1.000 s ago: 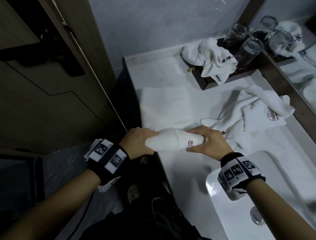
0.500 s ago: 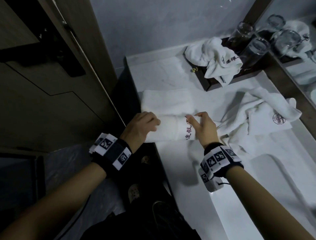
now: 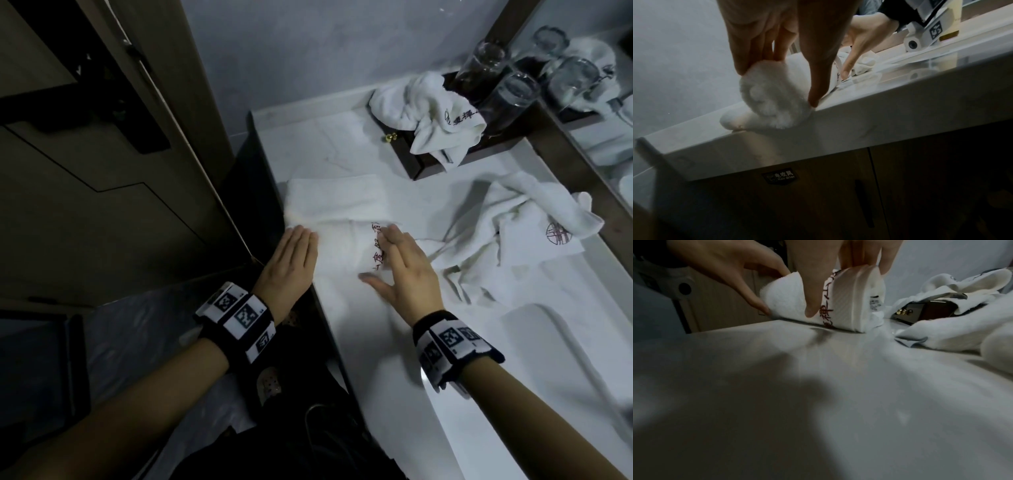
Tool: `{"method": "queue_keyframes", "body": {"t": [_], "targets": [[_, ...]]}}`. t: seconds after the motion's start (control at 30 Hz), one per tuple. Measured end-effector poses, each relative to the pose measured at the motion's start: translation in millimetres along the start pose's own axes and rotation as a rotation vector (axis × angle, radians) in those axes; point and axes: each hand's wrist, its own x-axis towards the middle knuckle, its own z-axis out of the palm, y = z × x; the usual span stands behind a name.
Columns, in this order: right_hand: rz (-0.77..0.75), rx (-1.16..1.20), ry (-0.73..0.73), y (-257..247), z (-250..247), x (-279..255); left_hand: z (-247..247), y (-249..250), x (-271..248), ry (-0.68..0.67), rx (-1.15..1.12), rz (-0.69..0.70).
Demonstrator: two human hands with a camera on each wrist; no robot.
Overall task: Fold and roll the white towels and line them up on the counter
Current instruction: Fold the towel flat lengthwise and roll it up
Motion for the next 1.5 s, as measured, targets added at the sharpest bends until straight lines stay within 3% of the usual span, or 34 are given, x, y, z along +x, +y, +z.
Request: {"method": "queue_keyframes", "body": {"t": [0.1, 0.2, 0.4, 0.53, 0.6, 0.67, 0.73, 0.8, 1.0, 1.1, 1.23, 1.37, 1.5], "targets": [[0.071, 0.085, -0.054, 4, -2, 20, -9, -11, 19, -0.095, -0.093, -0.065], [0.159, 0.221, -0.1, 13, -7, 38, -9, -28, 38, -0.32, -0.349, -0.092], [0.353, 0.328, -0.259, 32, -13, 79, -14, -65, 79, -0.435, -0.598, -0.183], [0.41, 0.376, -0.288, 39, -13, 100, -11, -95, 106, -0.525, -0.606, -0.149], [0.438, 0.324, -0.288, 41, -10, 108, -14, -107, 116, -0.48, -0.689, -0.165], [0.495, 0.283, -0.292, 42, -7, 118, -16, -115, 125, -0.313, -0.767, -0.219], [0.553, 0.294, -0.298, 42, -4, 129, -15, -113, 132, -0.128, -0.703, -0.36], [0.605, 0.35, -0.289, 41, -2, 139, -8, -103, 135, -0.061, -0.645, -0.537], [0.664, 0.486, -0.28, 29, 5, 144, 17, -56, 137, -0.298, -1.157, -0.773], [0.657, 0.578, -0.355, 31, 6, 146, 21, -40, 142, -0.253, -1.501, -0.877], [0.706, 0.812, -0.404, 34, 0, 148, 23, -42, 145, -0.183, -1.65, -0.846], [0.832, 1.183, -0.327, 32, 0, 145, 22, -46, 154, -0.299, -1.822, -0.863], [0.765, 1.488, -0.336, 20, -6, 145, 23, -47, 158, -0.377, -2.086, -0.828]]}}
